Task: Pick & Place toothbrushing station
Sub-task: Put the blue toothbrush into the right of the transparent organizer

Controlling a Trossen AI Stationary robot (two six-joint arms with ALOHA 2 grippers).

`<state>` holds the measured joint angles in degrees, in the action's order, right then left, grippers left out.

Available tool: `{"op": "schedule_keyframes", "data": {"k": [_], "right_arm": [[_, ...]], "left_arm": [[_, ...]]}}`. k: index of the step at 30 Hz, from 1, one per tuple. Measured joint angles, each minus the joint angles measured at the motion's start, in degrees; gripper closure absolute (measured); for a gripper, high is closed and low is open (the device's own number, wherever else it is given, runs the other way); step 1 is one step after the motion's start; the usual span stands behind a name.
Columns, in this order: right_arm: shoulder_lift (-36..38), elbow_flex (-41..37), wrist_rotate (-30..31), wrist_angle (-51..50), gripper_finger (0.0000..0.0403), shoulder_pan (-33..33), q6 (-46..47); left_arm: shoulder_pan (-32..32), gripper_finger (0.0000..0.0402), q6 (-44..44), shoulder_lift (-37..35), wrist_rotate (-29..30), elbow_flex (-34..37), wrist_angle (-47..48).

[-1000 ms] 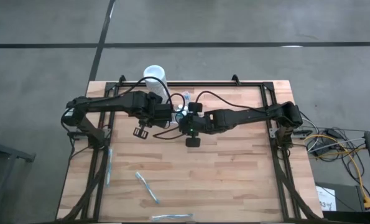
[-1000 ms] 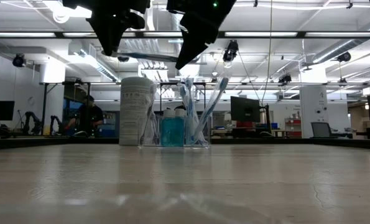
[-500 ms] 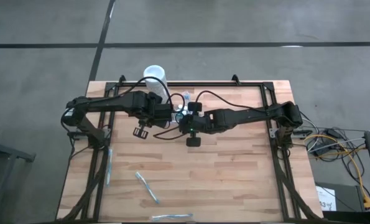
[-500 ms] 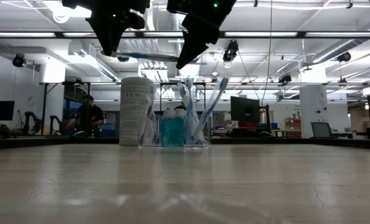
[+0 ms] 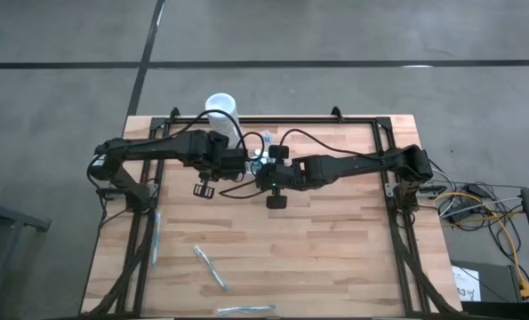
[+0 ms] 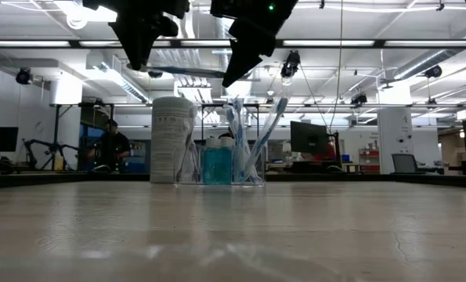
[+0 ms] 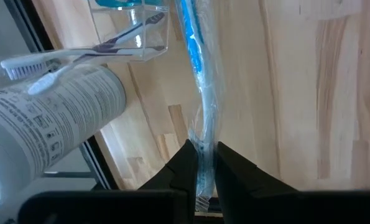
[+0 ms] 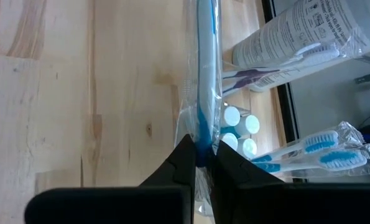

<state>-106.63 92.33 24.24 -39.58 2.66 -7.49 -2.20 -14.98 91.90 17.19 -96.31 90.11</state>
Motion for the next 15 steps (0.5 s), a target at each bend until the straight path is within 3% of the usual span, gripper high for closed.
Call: {"op": "schedule_keyframes", "data": {"k": [7,15], "right_arm": [[0.00,0.00,-0.01,0.09,0.0389,0.02,0.00],[0.00,0.00,-0.03,1.25,0.0390,0.07,-0.19]], "left_arm": [[0.01,0.0352,-1.47,0.00,-0.14,0.00,0.00],[0.09,0.0298,-1.80,0.00,0.47,0.00,-0.12]]}}
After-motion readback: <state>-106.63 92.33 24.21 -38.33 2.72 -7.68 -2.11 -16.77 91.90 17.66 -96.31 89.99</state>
